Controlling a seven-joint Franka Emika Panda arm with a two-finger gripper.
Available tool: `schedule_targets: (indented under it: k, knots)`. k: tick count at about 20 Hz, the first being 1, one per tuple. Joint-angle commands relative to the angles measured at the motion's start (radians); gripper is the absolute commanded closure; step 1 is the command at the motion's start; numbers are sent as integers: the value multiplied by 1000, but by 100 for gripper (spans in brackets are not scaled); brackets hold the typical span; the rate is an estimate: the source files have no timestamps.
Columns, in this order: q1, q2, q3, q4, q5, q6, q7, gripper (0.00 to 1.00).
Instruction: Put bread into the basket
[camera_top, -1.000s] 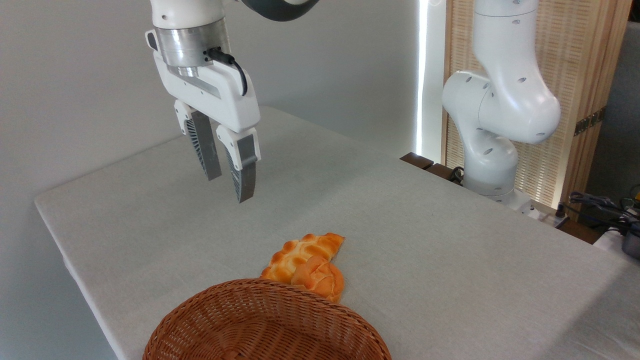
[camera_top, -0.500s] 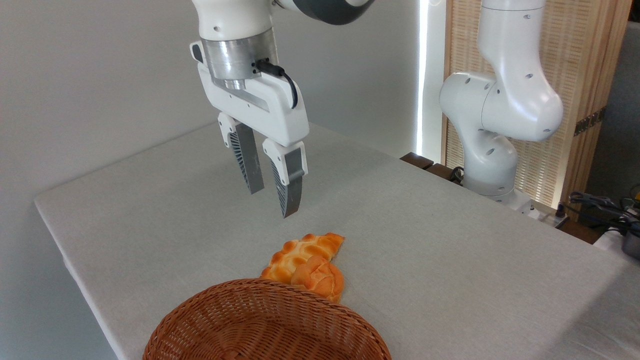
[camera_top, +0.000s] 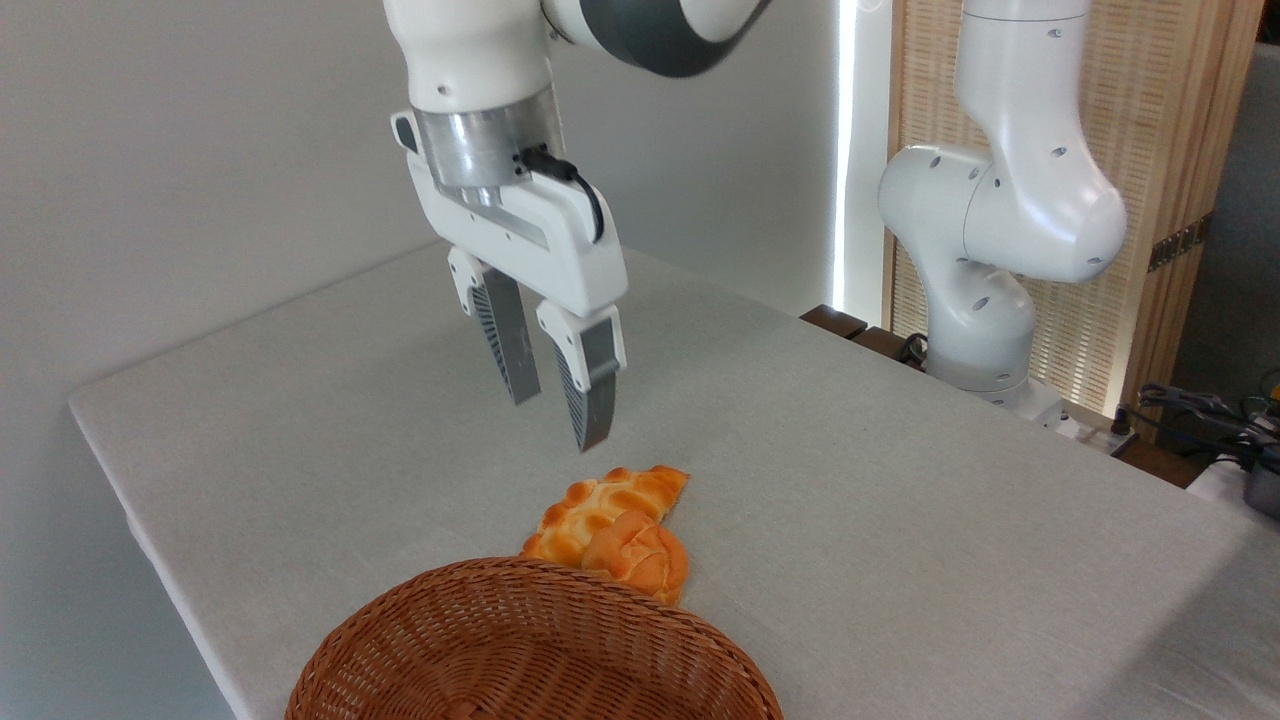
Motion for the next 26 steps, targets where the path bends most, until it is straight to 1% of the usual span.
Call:
schedule_targets:
  k: [1,2,7,9,11,12,13,17,18,20,23,26]
  knots:
    - [6,-48,55,-94,13,63,14,0]
    - [6,-51,76,-111,13,67,14,0]
    - [6,-51,136,-160,13,117,-25,0]
    - [6,-49,144,-176,10,163,-84,0]
    - [6,-49,145,-222,9,258,-207,0]
    - [3,-49,145,-242,10,293,-253,0]
    - [-1,-49,145,-254,10,304,-273,0]
    - [-9,-42,133,-275,4,304,-315,0]
    - [-27,-42,133,-289,4,306,-315,0]
    - [-40,-37,133,-298,7,317,-315,0]
    - [-43,-28,133,-317,7,364,-315,0]
    - [-50,-26,133,-318,7,370,-315,0]
